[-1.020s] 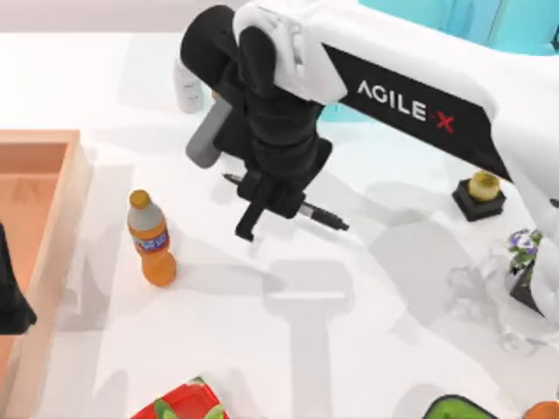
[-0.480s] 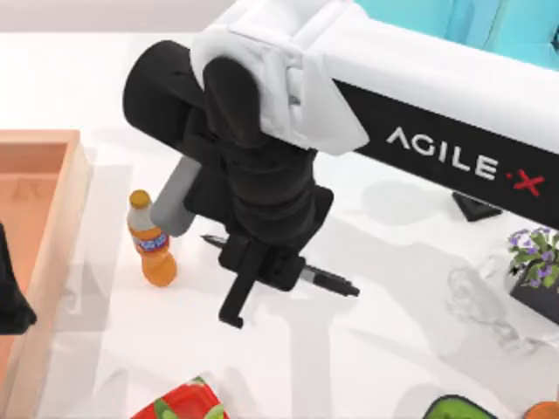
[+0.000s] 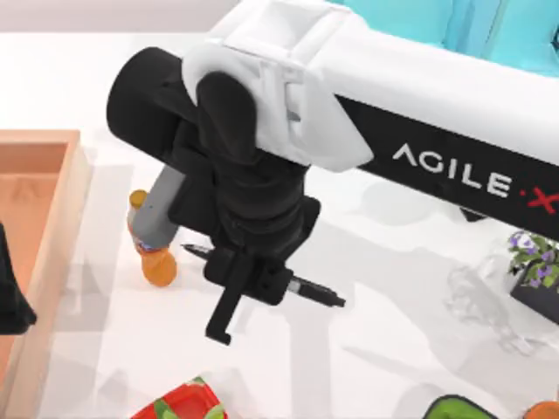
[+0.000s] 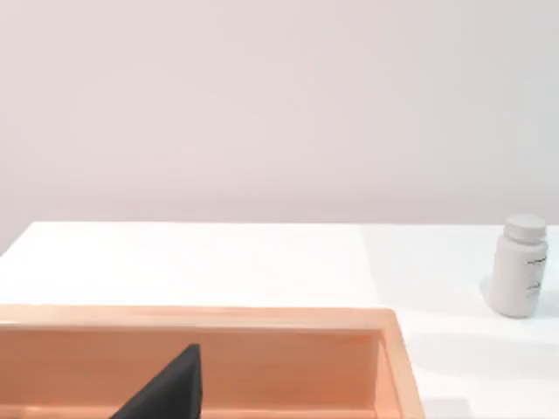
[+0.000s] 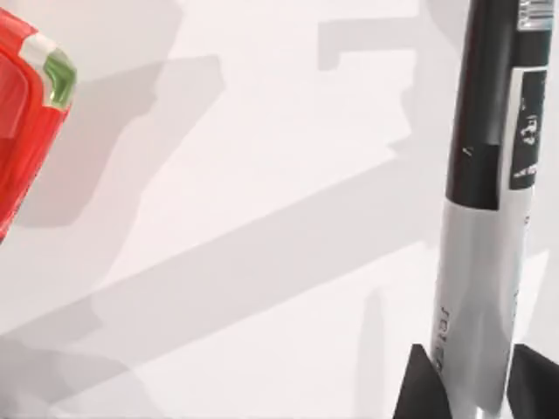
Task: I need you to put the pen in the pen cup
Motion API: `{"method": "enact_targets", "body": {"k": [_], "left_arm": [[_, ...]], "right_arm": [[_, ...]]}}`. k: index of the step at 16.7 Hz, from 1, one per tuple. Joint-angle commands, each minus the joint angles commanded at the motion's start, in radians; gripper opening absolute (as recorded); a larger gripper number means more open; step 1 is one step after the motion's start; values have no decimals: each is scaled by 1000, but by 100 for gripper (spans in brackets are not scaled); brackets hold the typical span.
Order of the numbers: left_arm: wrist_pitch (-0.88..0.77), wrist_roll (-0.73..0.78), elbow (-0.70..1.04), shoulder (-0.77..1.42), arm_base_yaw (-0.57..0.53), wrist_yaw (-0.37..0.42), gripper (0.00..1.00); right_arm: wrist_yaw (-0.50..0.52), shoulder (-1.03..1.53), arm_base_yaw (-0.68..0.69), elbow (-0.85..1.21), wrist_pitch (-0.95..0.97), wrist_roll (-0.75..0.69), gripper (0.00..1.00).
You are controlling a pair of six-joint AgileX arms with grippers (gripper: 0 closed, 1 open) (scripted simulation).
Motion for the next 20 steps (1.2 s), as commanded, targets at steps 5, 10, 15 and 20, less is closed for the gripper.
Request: {"method": "enact_targets", "body": {"k": [5, 10, 15, 20], "left_arm": [[0, 0, 0, 0, 0, 0, 100], [0, 0, 0, 0, 0, 0, 100], [0, 0, 0, 0, 0, 0, 100], [0, 0, 0, 0, 0, 0, 100]], "right_arm": [[-155, -51, -109, -39, 158, -102, 0], [-553, -100, -427, -188, 541, -262, 0], [-1094, -118, -892, -427, 993, -381, 0], [-1561, -148, -1339, -666, 1356, -439, 0]]}}
